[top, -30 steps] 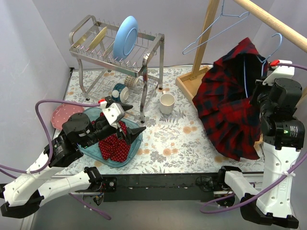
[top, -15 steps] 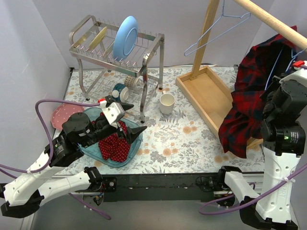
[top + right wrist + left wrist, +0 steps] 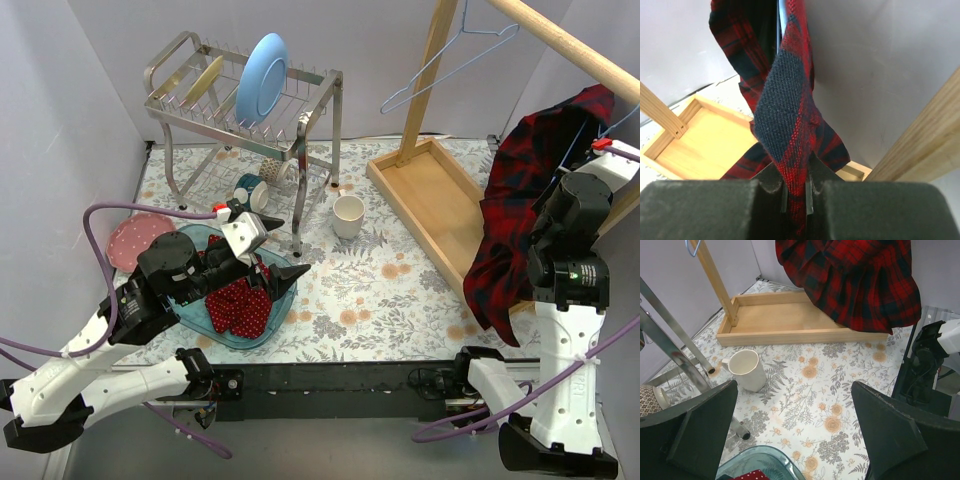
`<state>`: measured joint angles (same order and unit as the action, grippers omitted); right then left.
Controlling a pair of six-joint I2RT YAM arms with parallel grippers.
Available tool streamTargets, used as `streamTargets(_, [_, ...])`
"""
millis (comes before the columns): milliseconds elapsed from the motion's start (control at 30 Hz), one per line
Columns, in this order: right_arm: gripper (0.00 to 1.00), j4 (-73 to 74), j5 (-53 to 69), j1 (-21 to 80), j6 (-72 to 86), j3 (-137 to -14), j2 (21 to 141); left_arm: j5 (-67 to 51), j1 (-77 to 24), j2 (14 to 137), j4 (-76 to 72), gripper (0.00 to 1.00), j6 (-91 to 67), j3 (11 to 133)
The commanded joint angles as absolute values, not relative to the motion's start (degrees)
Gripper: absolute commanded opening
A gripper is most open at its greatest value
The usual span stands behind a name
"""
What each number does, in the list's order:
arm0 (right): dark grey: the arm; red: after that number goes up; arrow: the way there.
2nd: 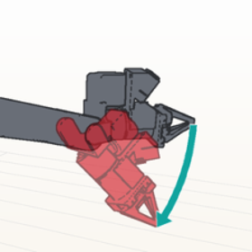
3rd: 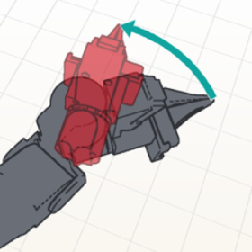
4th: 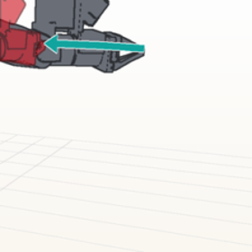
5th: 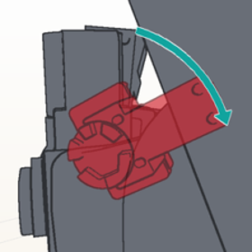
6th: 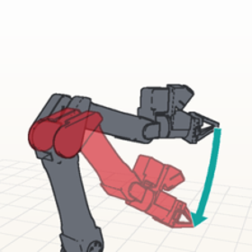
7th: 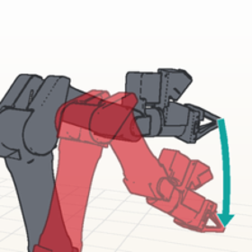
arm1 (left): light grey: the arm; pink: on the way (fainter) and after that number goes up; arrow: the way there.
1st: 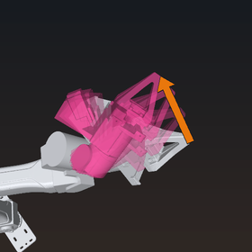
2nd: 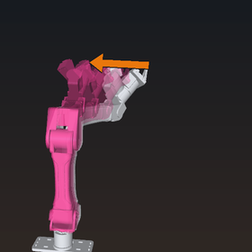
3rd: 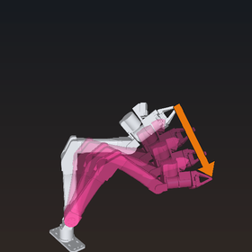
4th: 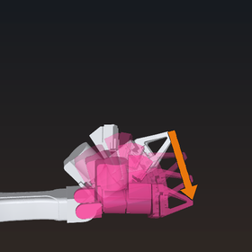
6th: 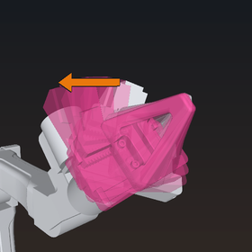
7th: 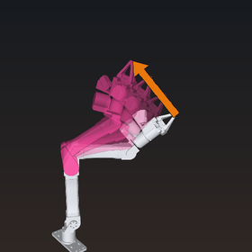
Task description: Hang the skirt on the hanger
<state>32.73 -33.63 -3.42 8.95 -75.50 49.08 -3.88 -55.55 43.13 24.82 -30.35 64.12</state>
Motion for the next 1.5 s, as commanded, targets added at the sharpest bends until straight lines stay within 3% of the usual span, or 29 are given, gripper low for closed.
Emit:
streamTargets(0, [0.01, 21.9, -37.4, -3.8, 9.8, -76.0, 46.7, -4.4, -55.3, 42.7, 24.2, 0.98, -30.6, 64.8])
streamTargets(133, [0.01, 22.1, -35.6, -3.9, 9.6, -74.2, 45.3, -4.6, -55.3, 42.5, 23.9, 0.98, -30.6, 64.2])
streamTargets(233, [0.11, 22.1, -33.1, -3.9, 8.4, -73.2, 43.9, -4.6, -55.3, 42.3, 23.8, 0.98, -30.5, 64.0])
streamTargets(367, [0.44, 23.2, -28.3, -3.9, 6.9, -74.1, 42.4, -4.7, -55.3, 42.4, 23.6, 0.98, -30.4, 63.9])
streamTargets(433, [0.53, 24.5, -25.7, -3.9, 5.7, -75.2, 41.4, -4.7, -55.3, 42.5, 23.6, 0.98, -30.4, 64.0])
streamTargets(467, [0.63, 25.0, -24.9, -3.9, 5.0, -75.6, 41.2, -4.8, -55.3, 42.5, 23.6, 0.98, -30.5, 64.1])
streamTargets(567, [0.78, 27.0, -22.9, -3.9, 2.5, -77.3, 40.0, -4.7, -55.3, 42.5, 23.6, 0.98, -30.6, 63.9])
streamTargets(767, [0.98, 32.1, -15.4, -5.9, -5.1, -81.2, 37.4, -4.5, -55.3, 42.5, 23.5, 0.98, -31.2, 64.0])
streamTargets(1000, [0.99, 39.1, -4.2, -8.1, -17.4, -86.8, 36.4, -4.2, -55.4, 41.7, 22.9, 0.98, -32.5, 62.4])
streamTargets(1233, [0.99, 49.6, 28.8, -8.4, -28.7, -92.6, 38.5, -3.3, -55.3, 40.8, 21.4, 0.98, -34.4, 59.9])
streamTargets(1467, [0.99, 48.2, 43.9, -8.4, -29.4, -89.3, 42.5, -1.3, -55.3, 38.8, 18.0, 0.98, -39.3, 53.4])
